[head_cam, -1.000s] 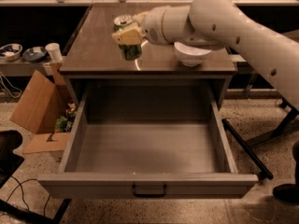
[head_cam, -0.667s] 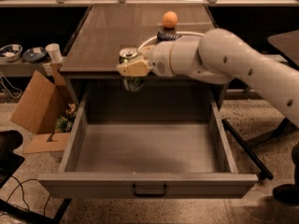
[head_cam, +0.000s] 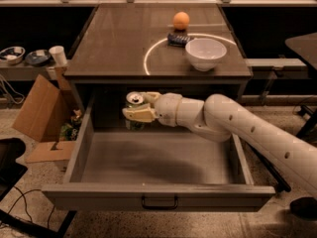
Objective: Place green can into top drawer
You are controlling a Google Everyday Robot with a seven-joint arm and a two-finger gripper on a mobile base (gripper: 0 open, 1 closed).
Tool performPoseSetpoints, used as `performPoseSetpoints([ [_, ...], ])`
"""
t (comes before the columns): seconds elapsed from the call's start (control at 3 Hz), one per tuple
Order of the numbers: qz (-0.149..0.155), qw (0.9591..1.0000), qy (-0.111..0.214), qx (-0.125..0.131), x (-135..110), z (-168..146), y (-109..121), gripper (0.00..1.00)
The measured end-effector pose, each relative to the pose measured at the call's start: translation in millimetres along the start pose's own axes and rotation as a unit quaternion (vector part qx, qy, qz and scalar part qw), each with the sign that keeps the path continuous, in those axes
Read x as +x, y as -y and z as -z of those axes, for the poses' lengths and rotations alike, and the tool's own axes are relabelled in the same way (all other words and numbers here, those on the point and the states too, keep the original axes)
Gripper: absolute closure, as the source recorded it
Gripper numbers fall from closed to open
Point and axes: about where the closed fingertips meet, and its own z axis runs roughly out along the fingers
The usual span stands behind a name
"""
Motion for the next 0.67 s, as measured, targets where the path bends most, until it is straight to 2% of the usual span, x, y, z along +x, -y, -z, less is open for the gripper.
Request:
performPoseSetpoints([
  [0.33, 0.018, 0.9978, 0.049, 0.04, 42, -17, 21, 1.0],
  [0.67, 0.009, 0.9972, 0.059, 0.046, 76, -39, 35, 1.0],
])
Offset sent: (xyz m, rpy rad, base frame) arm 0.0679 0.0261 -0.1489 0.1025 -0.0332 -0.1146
